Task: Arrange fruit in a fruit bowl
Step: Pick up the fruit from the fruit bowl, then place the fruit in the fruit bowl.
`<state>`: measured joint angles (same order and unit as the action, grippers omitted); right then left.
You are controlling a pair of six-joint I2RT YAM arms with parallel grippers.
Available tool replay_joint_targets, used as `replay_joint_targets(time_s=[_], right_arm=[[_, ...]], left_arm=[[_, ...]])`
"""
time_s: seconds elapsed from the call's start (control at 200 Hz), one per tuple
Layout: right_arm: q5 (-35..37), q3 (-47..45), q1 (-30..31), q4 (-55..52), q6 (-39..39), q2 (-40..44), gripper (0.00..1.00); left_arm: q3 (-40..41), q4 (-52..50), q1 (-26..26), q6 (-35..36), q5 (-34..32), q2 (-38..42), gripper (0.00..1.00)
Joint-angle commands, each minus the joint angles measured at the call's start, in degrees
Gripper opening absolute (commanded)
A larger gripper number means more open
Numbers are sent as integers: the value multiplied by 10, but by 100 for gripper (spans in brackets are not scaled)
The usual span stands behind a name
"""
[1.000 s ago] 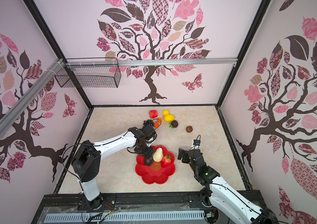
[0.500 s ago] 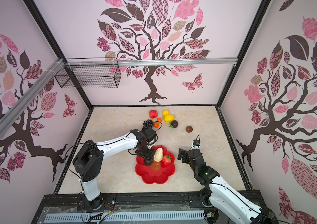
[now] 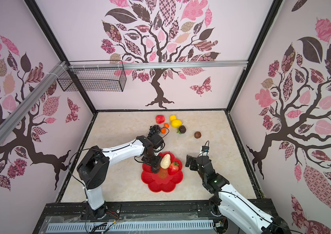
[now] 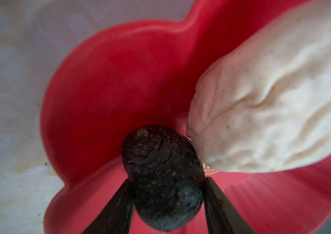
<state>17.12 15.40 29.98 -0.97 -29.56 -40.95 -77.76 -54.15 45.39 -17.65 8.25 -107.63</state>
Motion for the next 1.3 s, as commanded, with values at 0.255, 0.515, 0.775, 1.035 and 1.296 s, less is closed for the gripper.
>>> replay_joint_targets(time_s=[0.255,0.515,0.775,1.035,1.296], right_arm=[[7,3,1,4,4,0,100],[5,4,1,5,4,-4,100],[7,3,1,3,4,-1,100],[8,3,1,3,4,-1,100],[8,3,1,4,4,-1,100]], left_arm=[[51,37,6,-38,-25,59,49],[80,89,7,-58,-55,108,48],[92,144,3,-61,-66,95,49],[100,153,1,-69,-65,84,51],[114,158,1,-71,-61,88,58]])
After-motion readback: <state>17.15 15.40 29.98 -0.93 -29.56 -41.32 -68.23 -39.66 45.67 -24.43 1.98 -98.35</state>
